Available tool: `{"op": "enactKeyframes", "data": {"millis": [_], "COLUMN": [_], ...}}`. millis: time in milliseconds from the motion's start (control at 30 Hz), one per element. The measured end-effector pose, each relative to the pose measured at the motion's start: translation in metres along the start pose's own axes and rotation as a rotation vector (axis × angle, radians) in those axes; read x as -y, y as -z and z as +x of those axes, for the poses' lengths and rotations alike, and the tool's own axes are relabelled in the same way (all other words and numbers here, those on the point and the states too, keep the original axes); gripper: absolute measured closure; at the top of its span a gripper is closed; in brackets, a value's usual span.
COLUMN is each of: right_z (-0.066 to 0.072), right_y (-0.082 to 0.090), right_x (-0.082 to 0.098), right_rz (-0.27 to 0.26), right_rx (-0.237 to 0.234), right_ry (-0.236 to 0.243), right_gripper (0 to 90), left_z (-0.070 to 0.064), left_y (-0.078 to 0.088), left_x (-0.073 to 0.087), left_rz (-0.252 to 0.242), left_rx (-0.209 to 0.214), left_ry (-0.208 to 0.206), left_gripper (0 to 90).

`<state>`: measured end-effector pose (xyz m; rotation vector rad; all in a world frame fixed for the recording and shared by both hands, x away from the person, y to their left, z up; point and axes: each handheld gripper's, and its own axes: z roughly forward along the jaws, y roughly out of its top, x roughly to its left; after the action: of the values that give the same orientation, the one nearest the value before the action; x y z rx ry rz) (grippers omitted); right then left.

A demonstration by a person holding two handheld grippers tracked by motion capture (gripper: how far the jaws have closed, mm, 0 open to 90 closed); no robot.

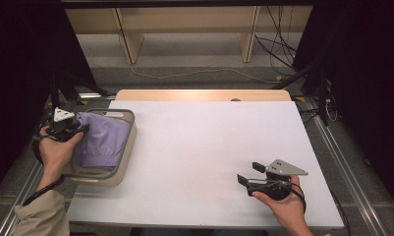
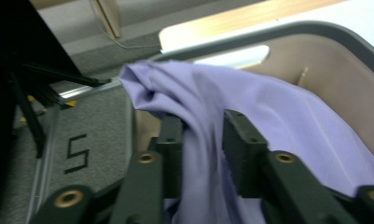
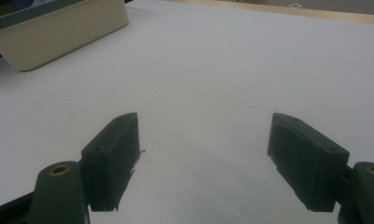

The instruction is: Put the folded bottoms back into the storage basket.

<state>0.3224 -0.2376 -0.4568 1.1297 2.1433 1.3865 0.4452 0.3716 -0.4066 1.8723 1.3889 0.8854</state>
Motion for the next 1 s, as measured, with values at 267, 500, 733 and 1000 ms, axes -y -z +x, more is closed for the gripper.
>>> {"op": "enactKeyframes", "data": {"millis": [267,500,733,1000], "right_z": [0.000,0.000,0.000,0.000], "right_y": [0.000,0.000,0.001,0.000], "right_x": [0.000,0.000,0.000,0.000], "right_rz": [-0.002,-0.001,0.000,-0.001], "right_rx": [0.001,0.001,0.002,0.002], "right_ry": [0.001,0.000,0.001,0.000], "right_gripper": [26.1,26.2,26.5,26.6], "left_z": [-0.011,-0.023,-0.026,-0.029], "left_y": [0.007,-0.008,-0.024,-0.038], "left_x": [-0.011,-0.008,-0.004,0.003], "left_rz": [-0.040,0.021,0.140,0.262], "left_rx": [-0.012,0.043,0.006,0.012], "left_ry": [-0.023,-0.032,-0.038,-0.065], "left_gripper": [53.1,54.6,74.5,86.3]}}
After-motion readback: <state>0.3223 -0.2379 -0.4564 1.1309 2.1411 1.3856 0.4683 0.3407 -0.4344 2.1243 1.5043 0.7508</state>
